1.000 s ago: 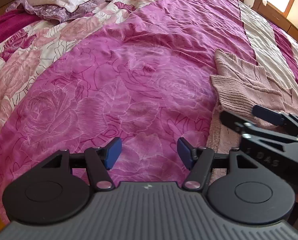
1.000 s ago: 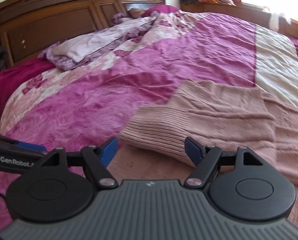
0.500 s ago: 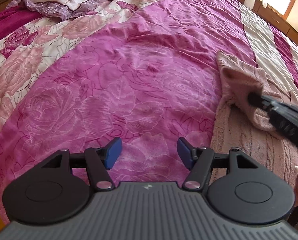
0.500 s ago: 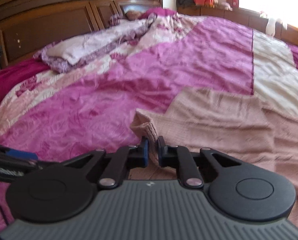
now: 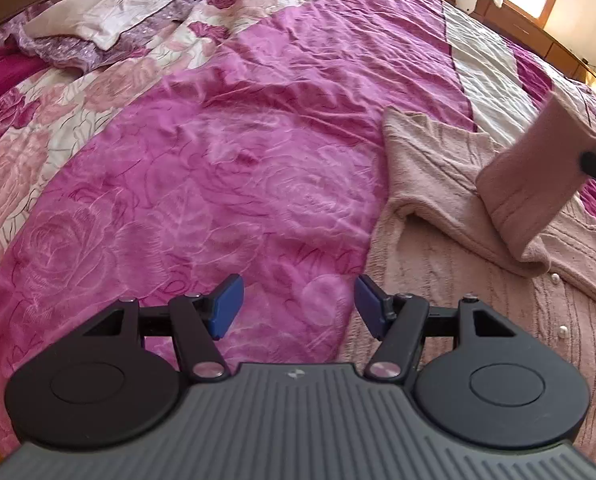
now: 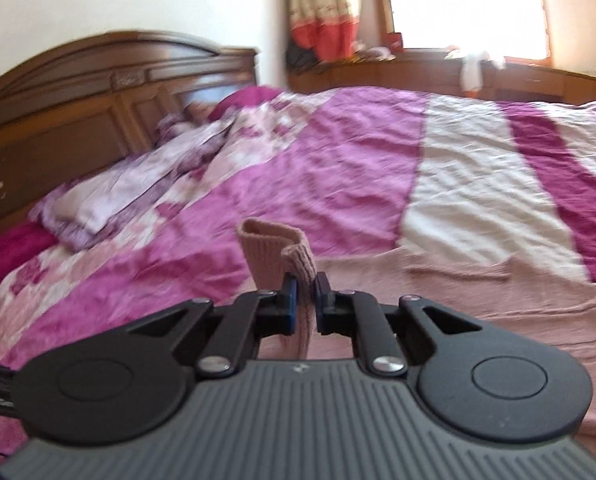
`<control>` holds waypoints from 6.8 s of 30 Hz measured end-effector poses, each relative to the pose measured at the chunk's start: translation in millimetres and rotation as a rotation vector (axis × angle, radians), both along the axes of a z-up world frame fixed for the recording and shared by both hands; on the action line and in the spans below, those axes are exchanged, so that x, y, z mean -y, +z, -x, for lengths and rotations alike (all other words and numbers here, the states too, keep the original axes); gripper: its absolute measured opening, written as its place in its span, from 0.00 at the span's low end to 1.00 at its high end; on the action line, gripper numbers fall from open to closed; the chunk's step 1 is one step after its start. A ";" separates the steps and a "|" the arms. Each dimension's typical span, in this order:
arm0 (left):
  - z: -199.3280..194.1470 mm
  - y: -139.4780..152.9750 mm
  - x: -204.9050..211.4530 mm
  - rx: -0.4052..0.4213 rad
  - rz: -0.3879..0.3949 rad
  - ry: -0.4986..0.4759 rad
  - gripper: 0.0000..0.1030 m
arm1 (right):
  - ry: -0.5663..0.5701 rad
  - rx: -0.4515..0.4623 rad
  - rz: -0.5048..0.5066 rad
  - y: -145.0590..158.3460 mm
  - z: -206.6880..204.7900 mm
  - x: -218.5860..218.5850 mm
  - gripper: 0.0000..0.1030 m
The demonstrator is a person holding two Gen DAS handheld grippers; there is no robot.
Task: Fold small clothes
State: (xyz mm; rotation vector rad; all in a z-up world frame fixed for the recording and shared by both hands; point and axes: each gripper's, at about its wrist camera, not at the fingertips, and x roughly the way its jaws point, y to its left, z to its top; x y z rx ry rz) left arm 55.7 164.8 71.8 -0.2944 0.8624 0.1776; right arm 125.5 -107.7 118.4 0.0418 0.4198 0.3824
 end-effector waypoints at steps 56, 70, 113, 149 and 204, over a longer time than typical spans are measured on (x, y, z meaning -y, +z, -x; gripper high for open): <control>-159.8 -12.5 122.2 0.237 -0.098 -0.224 0.67 | -0.301 -0.016 0.015 -42.9 -20.7 193.6 0.11; -191.0 -57.7 124.3 0.225 -0.241 -0.203 0.72 | -0.388 -0.190 0.100 -102.7 -59.7 198.3 0.14; 80.3 44.2 125.1 0.090 -0.278 -0.468 0.83 | -0.106 -0.208 0.060 -16.9 170.5 134.6 0.49; 115.0 -48.6 142.0 -0.102 -0.521 -0.802 0.83 | 0.098 -0.366 0.572 -104.0 213.4 87.0 0.76; 100.6 10.0 142.4 0.186 -0.316 -0.534 0.06 | -0.140 -0.147 0.300 -64.5 187.5 110.9 0.13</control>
